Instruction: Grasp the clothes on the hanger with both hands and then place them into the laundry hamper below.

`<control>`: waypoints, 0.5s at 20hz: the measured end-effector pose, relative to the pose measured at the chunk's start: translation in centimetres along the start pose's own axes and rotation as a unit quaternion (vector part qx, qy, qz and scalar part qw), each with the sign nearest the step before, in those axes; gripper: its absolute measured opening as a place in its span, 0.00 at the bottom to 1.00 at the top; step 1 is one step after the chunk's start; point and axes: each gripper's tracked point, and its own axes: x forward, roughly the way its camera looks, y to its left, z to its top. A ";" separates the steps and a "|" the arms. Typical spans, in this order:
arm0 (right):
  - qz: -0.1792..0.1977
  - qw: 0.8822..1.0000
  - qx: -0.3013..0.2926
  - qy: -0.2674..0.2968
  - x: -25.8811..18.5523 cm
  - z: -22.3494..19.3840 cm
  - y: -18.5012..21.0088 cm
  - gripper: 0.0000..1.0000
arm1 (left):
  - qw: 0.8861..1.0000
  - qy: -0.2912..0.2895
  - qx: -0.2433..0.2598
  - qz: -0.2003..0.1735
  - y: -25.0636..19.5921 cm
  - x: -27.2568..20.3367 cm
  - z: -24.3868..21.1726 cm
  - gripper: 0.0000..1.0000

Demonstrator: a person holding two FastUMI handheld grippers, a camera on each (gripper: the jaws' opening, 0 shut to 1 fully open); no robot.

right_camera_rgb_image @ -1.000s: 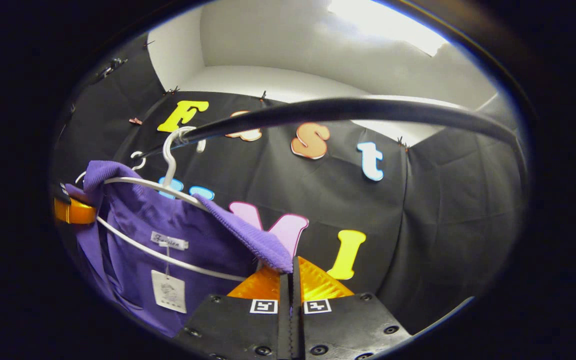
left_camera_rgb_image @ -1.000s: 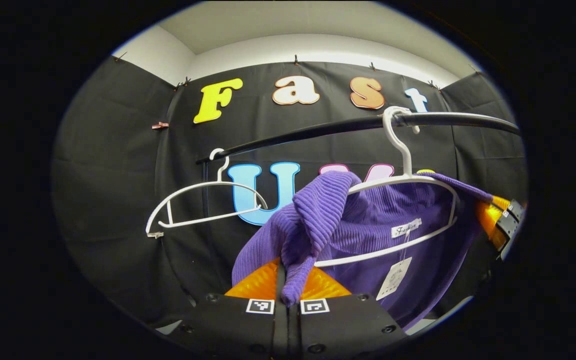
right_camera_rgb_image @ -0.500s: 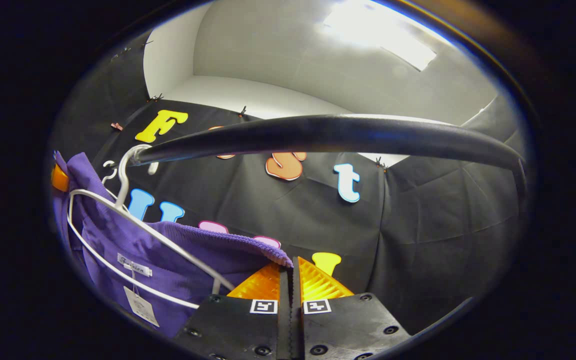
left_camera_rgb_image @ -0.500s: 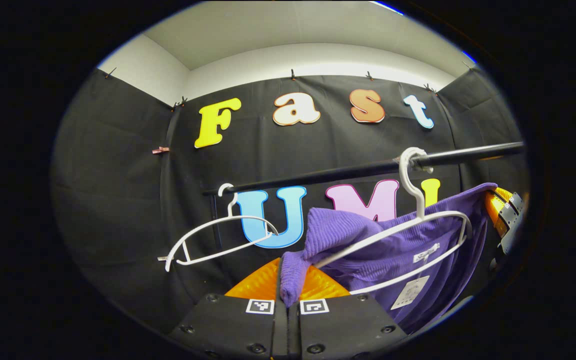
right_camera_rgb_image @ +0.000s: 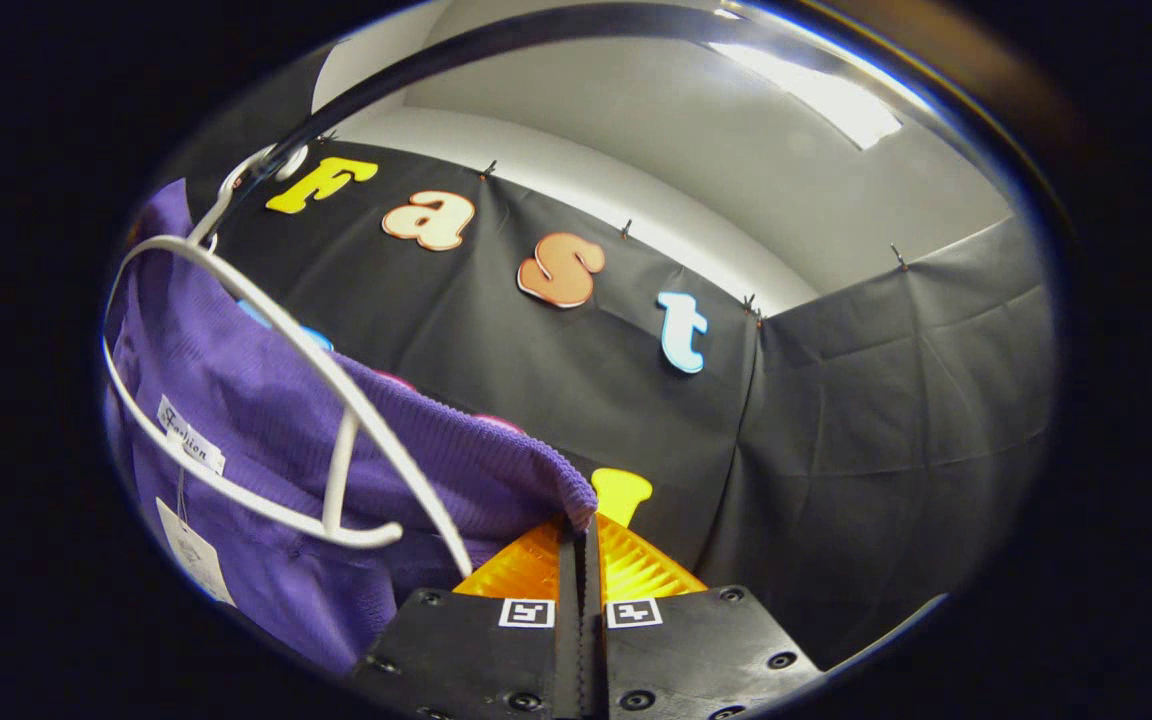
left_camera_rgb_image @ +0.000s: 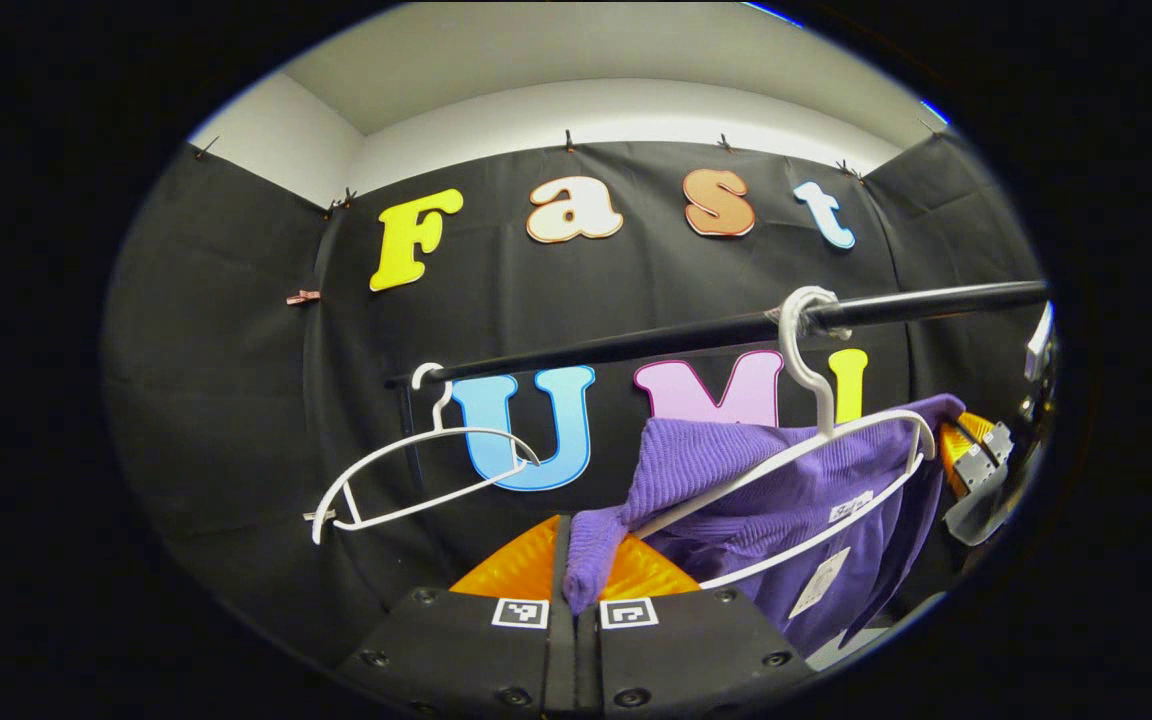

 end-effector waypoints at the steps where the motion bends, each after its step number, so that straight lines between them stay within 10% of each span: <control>1: 0.010 1.000 0.007 0.015 -0.5 -1.1 0.7 0.04 | 1.000 0.002 0.000 0.000 0.0 0.0 -0.1 0.05; 10: 0.108 0.985 0.110 0.083 -6.2 -3.1 8.8 0.05 | 0.999 0.017 -0.006 0.028 4.5 0.0 -0.7 0.03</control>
